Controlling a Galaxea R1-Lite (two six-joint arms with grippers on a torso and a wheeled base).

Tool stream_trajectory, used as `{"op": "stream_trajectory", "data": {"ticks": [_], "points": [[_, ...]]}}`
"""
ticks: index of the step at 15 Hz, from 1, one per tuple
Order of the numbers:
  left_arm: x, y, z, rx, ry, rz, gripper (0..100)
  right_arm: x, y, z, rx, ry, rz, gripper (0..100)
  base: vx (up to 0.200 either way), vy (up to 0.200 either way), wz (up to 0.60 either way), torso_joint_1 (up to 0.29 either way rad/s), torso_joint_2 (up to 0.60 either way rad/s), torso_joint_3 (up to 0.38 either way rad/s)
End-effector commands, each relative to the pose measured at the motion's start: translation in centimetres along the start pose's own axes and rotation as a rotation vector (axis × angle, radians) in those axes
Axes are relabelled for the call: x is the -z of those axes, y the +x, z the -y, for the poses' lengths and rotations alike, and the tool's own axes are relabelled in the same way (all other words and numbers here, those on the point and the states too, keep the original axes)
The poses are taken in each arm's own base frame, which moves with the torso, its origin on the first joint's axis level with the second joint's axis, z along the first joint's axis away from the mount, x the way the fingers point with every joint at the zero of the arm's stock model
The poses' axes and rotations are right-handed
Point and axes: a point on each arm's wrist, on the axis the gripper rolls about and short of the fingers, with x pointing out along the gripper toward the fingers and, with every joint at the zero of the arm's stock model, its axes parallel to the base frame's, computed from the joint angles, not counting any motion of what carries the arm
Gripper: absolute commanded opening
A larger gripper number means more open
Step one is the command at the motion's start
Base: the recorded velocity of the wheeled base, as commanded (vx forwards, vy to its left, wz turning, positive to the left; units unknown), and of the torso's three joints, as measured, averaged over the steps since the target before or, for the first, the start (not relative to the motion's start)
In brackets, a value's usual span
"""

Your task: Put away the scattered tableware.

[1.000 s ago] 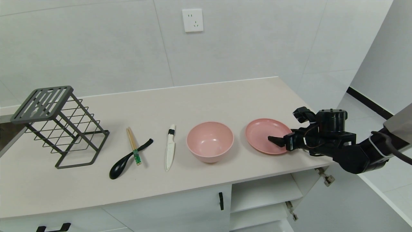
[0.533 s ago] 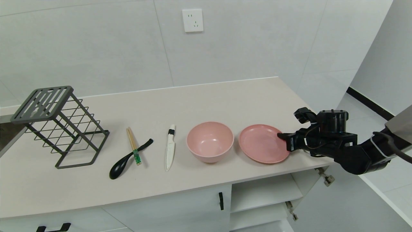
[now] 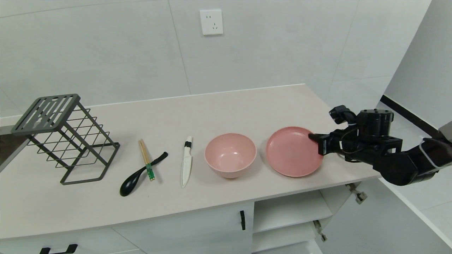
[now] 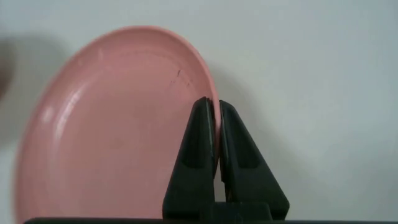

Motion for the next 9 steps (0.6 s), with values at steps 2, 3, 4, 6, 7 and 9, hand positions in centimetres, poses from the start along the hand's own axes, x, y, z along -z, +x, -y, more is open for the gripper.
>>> {"op": "stream_trajectory", "data": {"ticks": [2,3,4,6,7,9], "points": [[0.0,0.0,0.0,-0.001,0.002,-0.001,100,-5.2,-4.7,-1.0,0.004,-0.045,0.166,0,0.000,0.000,0.00,0.000,0.00,0.000],[0.0,0.0,0.0,0.000,0.000,0.000,100,-5.5,-5.9,-1.3,0.007,-0.053,0.197,0,0.000,0.000,0.00,0.000,0.00,0.000],[0.0,0.0,0.0,0.000,-0.003,0.000,100,-5.6,-7.2,-1.7,0.010,-0.064,0.229,0,0.000,0.000,0.00,0.000,0.00,0.000],[-0.1,0.0,0.0,0.003,-0.002,0.008,100,-5.9,-9.4,-2.2,0.014,-0.078,0.284,0,0.000,0.000,0.00,0.000,0.00,0.000],[-0.2,0.0,0.0,0.007,-0.002,0.020,100,-5.9,-10.7,-2.6,0.013,-0.083,0.306,0,0.000,0.000,0.00,0.000,0.00,0.000],[-0.5,0.0,0.0,0.011,-0.002,0.044,100,-5.3,-12.7,-3.1,0.012,-0.085,0.315,0,0.000,0.000,0.00,0.000,0.00,0.000]]}}
